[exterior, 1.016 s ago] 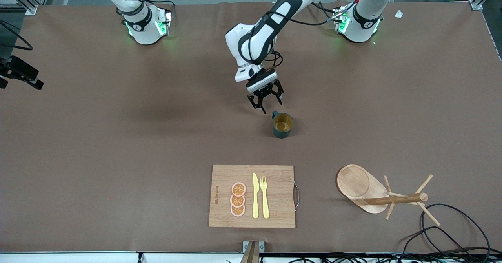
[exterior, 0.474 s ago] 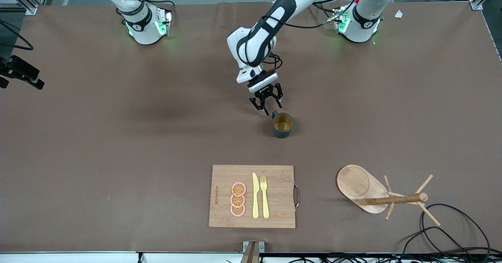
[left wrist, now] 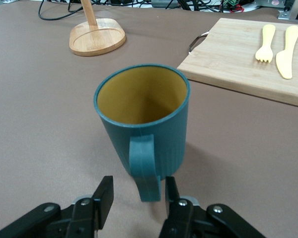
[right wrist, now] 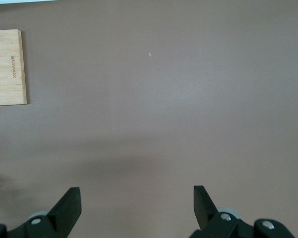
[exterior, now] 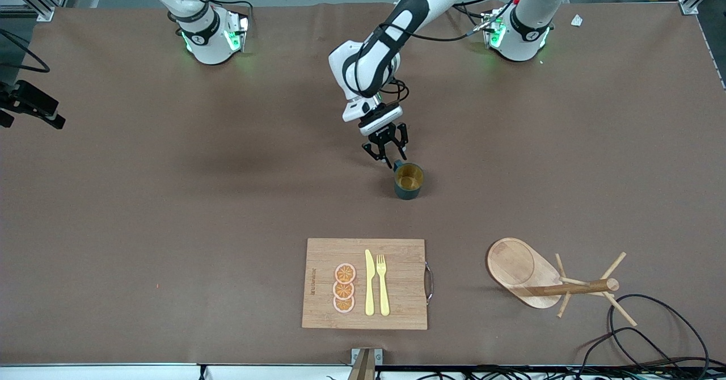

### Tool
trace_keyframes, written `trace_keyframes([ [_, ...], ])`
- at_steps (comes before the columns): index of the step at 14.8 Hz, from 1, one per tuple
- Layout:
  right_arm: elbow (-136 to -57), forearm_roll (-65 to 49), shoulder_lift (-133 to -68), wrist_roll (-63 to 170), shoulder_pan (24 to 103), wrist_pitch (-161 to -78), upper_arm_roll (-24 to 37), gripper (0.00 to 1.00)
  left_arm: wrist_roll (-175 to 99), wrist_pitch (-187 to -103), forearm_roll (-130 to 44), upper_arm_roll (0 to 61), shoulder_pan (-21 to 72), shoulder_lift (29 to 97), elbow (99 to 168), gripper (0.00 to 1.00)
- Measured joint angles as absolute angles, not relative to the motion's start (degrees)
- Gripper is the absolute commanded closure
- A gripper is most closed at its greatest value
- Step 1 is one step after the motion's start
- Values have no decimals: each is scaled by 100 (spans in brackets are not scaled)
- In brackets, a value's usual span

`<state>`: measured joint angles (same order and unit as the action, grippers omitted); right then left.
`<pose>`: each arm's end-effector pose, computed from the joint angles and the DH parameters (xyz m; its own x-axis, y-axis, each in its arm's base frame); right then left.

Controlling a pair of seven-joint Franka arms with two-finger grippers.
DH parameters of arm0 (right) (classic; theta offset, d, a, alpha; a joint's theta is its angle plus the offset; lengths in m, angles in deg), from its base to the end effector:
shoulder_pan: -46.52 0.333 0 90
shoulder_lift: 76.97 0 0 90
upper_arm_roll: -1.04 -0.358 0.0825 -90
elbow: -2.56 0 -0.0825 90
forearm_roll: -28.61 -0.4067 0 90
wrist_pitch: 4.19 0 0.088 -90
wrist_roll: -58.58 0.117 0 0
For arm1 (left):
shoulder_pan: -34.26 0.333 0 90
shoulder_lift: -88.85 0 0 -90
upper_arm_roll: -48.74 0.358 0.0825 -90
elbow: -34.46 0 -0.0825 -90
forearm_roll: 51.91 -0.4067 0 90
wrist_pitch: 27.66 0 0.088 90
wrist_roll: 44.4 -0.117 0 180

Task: Pass cup and hang on rack
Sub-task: 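Lower the left gripper onto the mug handle and grasp it, then lift the mug by the handle with the left gripper toward the rack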

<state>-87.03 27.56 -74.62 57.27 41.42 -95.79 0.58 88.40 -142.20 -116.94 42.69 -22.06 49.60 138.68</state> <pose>0.5650 -0.0436 0.6861 0.9954 -0.0583 0.0764 -0.0573 -0.9982 -0.0162 0.3613 -0.5453 0.1573 0.5748 0.2400 0.7823 0.4866 -0.8689 -0.0909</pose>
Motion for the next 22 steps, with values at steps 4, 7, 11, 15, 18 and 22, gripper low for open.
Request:
trace_keyframes([
  [4,-8703,2756,-7462,5726,4142,-9579,56,0,8840,-14220,-11707,4308,-2149,4954,13775,57],
  [7,-8703,2756,-7462,5725,4142,-9579,56,0,8840,-14221,-11709,4308,-2114,4904,13697,64],
  [11,-8703,2756,-7462,5725,4142,-9579,55,0,8840,-14223,-11711,4310,-2097,4782,13526,80],
  [15,-8703,2756,-7462,5724,4142,-9579,55,0,8808,-14232,-11712,4312,-2014,4762,13380,91],
  [18,-8703,2756,-7462,5724,4142,-9579,55,0,8599,-14238,-11670,4308,-1966,4757,13160,96],
  [22,-8703,2756,-7462,5724,4142,-9579,55,0,7567,-14234,-10806,4315,-1713,4783,12282,97],
])
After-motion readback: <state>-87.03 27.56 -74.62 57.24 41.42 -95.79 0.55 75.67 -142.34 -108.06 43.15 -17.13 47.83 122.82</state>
